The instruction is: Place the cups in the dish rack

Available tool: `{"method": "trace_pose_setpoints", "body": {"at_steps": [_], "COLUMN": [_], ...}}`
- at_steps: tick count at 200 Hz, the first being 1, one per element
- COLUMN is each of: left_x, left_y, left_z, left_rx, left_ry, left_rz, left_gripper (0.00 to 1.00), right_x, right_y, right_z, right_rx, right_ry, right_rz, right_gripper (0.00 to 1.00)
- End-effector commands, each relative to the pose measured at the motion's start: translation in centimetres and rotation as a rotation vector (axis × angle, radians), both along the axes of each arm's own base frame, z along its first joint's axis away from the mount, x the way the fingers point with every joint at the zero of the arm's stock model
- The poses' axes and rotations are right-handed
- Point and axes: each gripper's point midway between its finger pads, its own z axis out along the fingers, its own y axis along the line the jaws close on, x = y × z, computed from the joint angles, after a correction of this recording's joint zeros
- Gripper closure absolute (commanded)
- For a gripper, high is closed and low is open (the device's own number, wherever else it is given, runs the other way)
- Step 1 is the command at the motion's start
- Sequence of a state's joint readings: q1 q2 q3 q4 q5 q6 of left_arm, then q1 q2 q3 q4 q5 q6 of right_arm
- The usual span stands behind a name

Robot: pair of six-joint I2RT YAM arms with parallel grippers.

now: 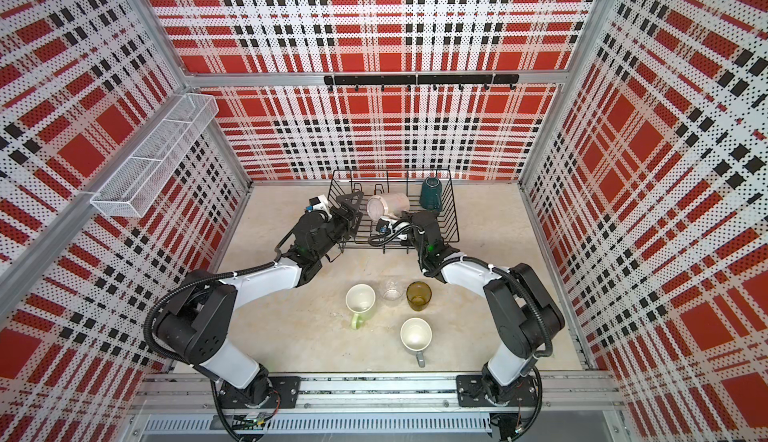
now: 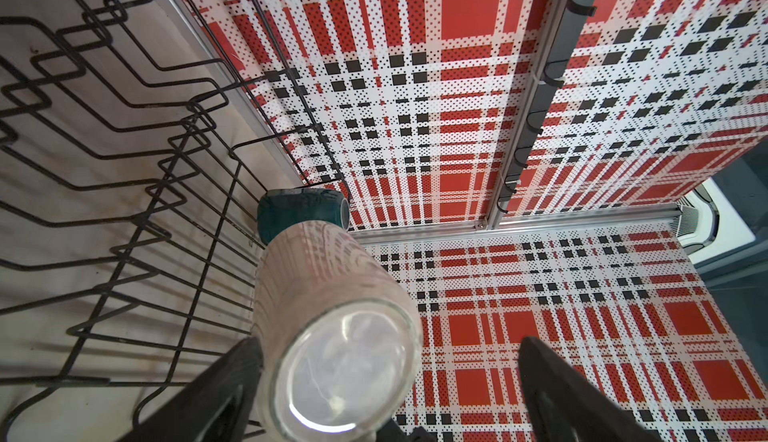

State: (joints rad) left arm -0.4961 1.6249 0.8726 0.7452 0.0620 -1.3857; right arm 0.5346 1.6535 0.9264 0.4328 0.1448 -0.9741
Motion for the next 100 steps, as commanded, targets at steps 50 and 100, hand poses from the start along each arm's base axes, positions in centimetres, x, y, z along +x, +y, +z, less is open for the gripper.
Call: {"method": "trace_pose_setpoints", "body": {"at_steps": [50, 100], "left_x": [0.6, 0.2], "left_y": [2.0, 5.2], "left_z": [2.5, 3.5], "left_rx": [0.08, 0.201], "left_ry": [-0.099, -0.128], "left_rz": [0.08, 0.18], "left_gripper": [0.02, 0.02], "right_x": [1.8, 3.9], "right_y": [-0.6, -0.8], "right_z": [3.2, 3.1], "right_rx": [0.323, 0.548], "right_ry": [0.081, 0.245], "right_rz": [-0.035, -0.029], "right_gripper": [1.0, 1.0]}}
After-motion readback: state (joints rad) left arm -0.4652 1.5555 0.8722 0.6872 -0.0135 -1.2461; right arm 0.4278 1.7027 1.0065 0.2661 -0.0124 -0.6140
